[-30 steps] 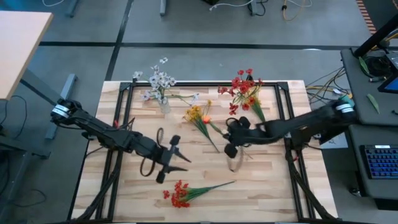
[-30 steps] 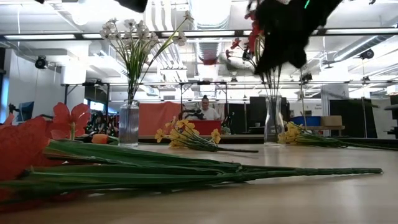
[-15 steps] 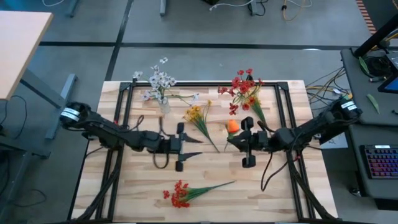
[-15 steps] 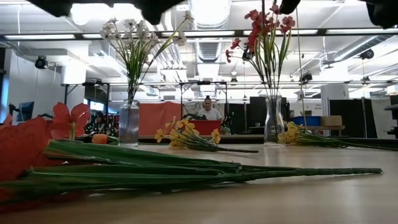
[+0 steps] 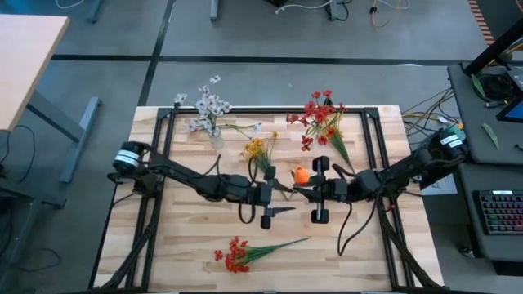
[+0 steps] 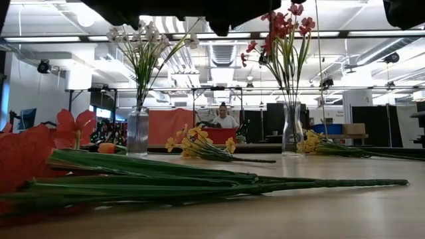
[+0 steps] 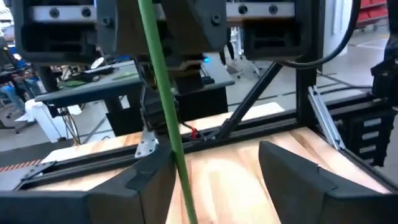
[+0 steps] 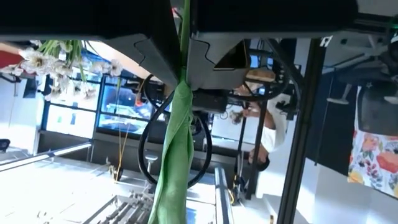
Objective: Sort flowers into vase by color
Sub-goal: Put the orange tulip into the right transparent flower vase
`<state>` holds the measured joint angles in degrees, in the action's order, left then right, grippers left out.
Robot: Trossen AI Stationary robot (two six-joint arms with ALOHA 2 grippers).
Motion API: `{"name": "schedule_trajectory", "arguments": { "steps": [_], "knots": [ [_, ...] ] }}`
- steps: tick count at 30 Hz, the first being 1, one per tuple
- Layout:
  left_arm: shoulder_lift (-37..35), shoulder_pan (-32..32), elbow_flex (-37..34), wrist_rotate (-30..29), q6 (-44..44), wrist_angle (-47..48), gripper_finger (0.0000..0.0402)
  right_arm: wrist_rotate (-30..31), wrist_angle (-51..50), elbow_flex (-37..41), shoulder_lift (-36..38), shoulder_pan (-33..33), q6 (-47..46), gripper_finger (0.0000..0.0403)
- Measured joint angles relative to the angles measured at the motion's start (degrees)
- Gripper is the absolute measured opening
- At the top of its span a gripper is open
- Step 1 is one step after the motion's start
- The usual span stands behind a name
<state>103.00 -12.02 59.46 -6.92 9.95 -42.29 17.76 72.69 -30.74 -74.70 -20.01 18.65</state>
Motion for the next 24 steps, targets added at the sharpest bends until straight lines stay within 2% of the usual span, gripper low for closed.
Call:
{"name": "schedule_trajectory", "arguments": {
  "steps": [3,8,9,14,20,24],
  "knots": [
    [0.0,0.2,0.4,-1.3,-0.1,-0.2,0.0168,0.0,0.1,0.0,0.4,0.0,0.0,0.0012],
    [0.0,0.5,0.6,-5.3,-0.4,0.6,0.0031,0.3,-0.4,0.0,0.4,0.0,-0.5,0.0013],
    [-0.2,0.6,0.6,-5.8,-0.8,1.4,0.0016,0.3,-0.6,0.0,0.4,0.0,-1.1,0.0013],
    [-1.8,0.6,0.6,-8.8,-1.2,5.8,0.0004,0.6,-4.9,0.1,2.4,0.0,-5.2,0.0027],
    [-3.0,0.6,0.5,-11.2,-1.2,11.0,0.0001,7.3,-20.6,-1.8,7.0,0.0,-13.0,0.0107],
    [-3.0,0.6,0.5,-11.2,-1.4,12.5,0.0001,7.9,-34.2,-5.6,9.6,0.0,-16.7,0.015]
  ]
}}
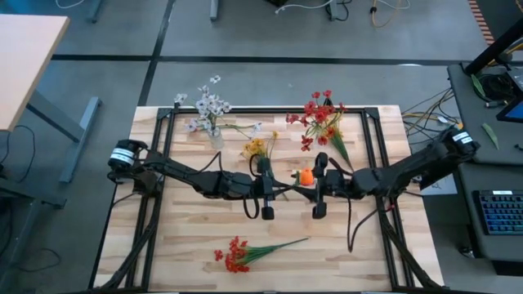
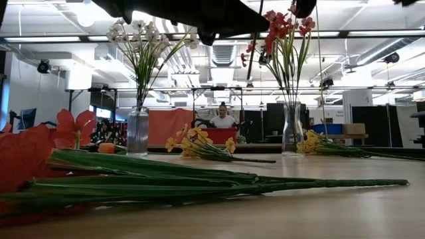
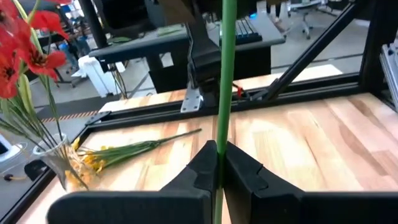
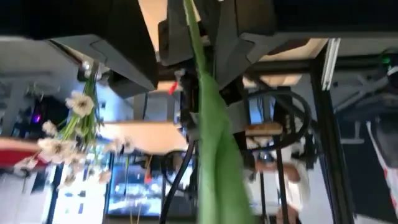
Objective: Sort flowers into vase by color
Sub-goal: Put the orange tulip into the right transparent flower vase
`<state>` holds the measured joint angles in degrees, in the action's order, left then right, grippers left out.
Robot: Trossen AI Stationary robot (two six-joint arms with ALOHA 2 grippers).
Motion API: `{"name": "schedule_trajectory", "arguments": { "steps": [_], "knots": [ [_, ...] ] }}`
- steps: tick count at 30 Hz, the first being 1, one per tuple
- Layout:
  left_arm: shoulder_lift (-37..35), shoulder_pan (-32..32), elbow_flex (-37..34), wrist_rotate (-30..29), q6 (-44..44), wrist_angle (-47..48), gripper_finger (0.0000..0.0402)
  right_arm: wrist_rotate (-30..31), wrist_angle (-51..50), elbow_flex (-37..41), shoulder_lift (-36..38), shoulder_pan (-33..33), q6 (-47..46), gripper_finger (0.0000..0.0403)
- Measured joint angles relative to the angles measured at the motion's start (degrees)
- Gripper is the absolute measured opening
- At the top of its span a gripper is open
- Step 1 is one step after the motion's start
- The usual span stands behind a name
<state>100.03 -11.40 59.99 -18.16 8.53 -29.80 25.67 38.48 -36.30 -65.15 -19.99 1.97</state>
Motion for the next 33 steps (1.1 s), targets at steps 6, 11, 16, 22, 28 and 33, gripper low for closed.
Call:
{"name": "schedule_trajectory", "arguments": {
  "steps": [6,11,16,22,28,33],
  "knots": [
    [0.0,0.0,0.0,-0.9,-0.6,0.3,0.0002,0.1,-13.3,-5.8,1.4,0.0,-4.0,0.0099],
    [-0.3,0.0,0.0,-1.0,-1.0,0.0,0.003,5.8,-22.1,-8.7,2.1,0.0,-5.9,0.0018],
    [-1.8,0.0,0.0,-1.2,-1.5,2.9,0.0097,22.1,-42.1,-10.4,6.7,0.4,-17.3,0.001],
    [-3.9,0.0,0.1,-2.1,-1.1,7.4,0.0168,43.8,-59.5,-10.9,14.1,1.2,-31.2,0.0009],
    [-4.3,0.1,0.1,-2.4,0.3,7.5,0.0197,46.6,-59.2,-10.9,19.1,5.2,-27.4,0.0009],
    [-4.3,0.2,0.1,-2.5,1.1,7.5,0.0199,46.5,-58.4,-10.9,19.5,10.4,-25.3,0.0009]
  ]
}}
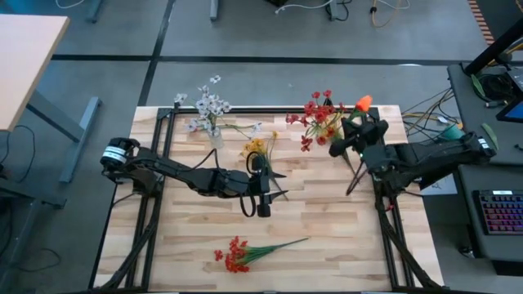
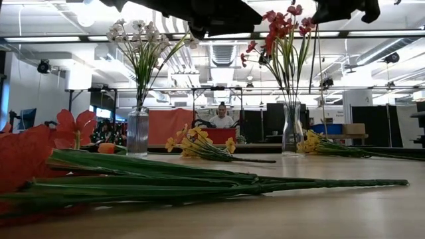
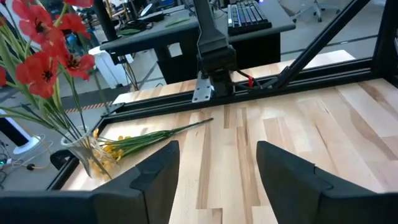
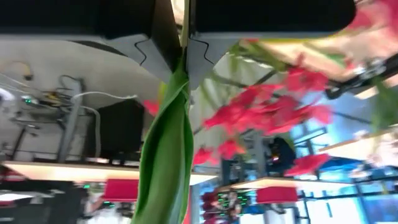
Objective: Sort flowers into vase by color
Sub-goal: Put the orange tulip into the right transparent flower vase
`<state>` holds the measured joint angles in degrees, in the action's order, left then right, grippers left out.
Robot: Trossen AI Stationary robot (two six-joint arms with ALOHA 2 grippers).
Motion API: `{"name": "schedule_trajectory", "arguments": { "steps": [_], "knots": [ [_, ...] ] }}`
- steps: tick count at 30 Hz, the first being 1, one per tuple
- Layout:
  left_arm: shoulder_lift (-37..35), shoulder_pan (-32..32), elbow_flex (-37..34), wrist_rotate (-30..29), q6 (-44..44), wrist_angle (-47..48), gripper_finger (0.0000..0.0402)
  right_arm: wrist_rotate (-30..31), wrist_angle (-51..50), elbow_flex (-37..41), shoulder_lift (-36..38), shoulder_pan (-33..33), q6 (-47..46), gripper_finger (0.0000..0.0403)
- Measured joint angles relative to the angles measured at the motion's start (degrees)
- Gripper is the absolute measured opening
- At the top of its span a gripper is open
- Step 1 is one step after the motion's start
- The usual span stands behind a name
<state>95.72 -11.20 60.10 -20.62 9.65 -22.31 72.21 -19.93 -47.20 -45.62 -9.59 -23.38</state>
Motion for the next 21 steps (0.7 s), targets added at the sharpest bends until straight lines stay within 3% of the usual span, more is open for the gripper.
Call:
{"name": "schedule_trajectory", "arguments": {
  "steps": [6,12,21],
  "knots": [
    [0.0,0.2,0.0,0.0,0.6,0.1,0.0199,-0.5,6.4,0.0,-1.8,5.5,5.1,0.0009],
    [0.0,0.3,0.0,-0.4,0.9,0.4,0.0199,-5.2,14.2,0.0,-3.0,9.2,11.8,0.0009],
    [0.0,0.3,0.0,-4.0,1.0,2.9,0.0199,-6.6,15.9,0.0,-6.2,11.5,12.9,0.0009]
  ]
}}
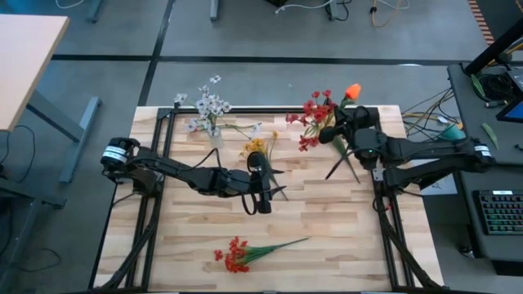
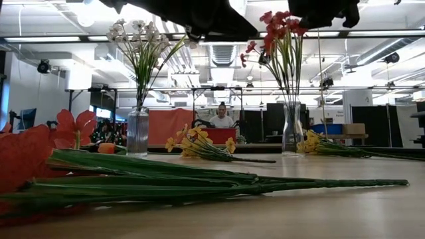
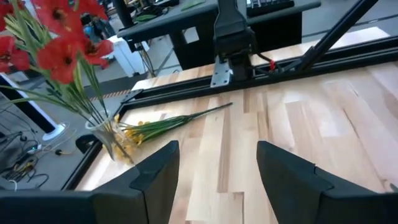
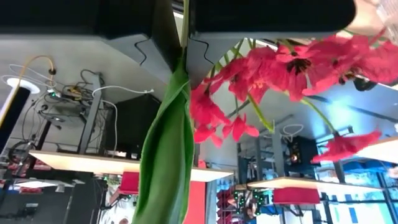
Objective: Sort flowers into vase by color
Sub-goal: Put the orange tulip into the right transparent flower vase
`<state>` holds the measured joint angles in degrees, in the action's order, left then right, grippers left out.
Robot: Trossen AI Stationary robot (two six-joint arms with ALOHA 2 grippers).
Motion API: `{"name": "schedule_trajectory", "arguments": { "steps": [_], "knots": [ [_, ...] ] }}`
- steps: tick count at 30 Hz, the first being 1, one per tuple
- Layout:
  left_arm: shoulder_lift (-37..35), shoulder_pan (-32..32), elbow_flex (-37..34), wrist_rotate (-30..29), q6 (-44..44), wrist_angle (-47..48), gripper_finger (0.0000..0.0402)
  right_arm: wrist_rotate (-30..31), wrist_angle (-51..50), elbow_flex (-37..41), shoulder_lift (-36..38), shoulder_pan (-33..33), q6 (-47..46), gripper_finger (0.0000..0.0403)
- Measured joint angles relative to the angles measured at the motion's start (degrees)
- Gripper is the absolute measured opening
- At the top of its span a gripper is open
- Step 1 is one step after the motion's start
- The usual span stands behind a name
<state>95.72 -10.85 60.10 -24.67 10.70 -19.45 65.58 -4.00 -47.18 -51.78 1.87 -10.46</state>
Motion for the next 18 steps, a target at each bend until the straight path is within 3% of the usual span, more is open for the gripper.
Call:
{"name": "schedule_trajectory", "arguments": {
  "steps": [18],
  "knots": [
    [0.0,0.0,0.0,-0.4,-0.2,1.5,0.0199,0.4,0.1,0.0,-4.2,1.8,0.0,0.0009]
  ]
}}
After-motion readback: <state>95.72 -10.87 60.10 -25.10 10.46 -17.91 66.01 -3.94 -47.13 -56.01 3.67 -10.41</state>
